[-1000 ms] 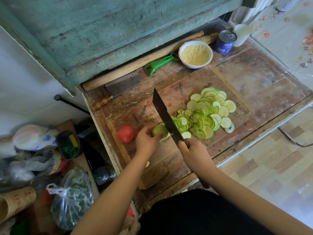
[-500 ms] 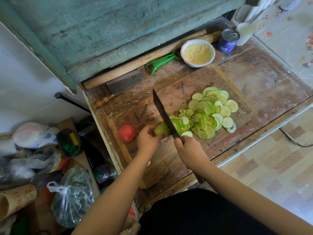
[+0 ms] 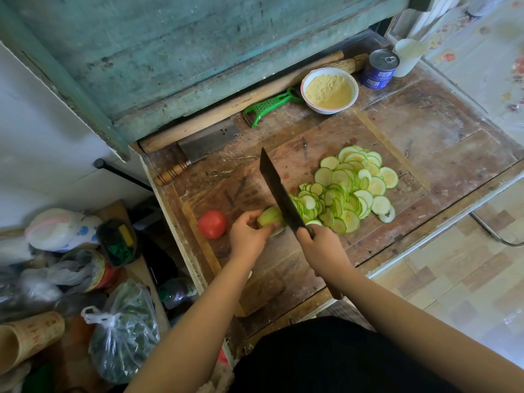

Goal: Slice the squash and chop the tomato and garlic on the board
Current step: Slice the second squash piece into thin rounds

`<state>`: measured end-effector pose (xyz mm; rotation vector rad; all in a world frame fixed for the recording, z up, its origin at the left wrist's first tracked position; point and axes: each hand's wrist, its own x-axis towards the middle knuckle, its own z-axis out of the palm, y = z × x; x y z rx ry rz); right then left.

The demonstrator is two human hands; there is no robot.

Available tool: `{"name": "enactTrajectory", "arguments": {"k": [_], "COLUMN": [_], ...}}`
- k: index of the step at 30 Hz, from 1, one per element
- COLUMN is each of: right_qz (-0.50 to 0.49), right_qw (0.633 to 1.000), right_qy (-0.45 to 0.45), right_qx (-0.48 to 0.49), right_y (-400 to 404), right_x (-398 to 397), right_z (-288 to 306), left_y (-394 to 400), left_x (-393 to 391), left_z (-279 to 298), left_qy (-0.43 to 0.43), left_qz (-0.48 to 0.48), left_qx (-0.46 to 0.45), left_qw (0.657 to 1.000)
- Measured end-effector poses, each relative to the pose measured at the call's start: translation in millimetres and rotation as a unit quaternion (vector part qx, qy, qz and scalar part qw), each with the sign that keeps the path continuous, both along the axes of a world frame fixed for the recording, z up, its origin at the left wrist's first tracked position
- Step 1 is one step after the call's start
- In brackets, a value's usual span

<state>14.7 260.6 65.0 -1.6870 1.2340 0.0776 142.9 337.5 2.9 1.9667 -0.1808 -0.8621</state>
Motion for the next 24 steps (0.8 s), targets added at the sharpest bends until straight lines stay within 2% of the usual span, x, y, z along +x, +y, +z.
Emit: {"name": "enactTrajectory", "arguments": {"k": [5, 24], "right_qz": [-0.001, 0.006], "right_qw": [1.0, 0.999], "right_qy": [-0.03, -0.038], "right_qx": [-0.003, -0.011], "right_y": [2.1, 10.8], "right_x": [-10.8, -13.4], "right_z": [8.3, 11.3], "left_y": [-0.6, -1.5], "left_x": [0.1, 1.8], "left_z": [2.2, -4.7], "left_qy": [0.014, 0.037], "left_qz": [0.011, 0.02], "left_qx": [0.001, -0.006], "left_qw": [1.0, 0.999]}}
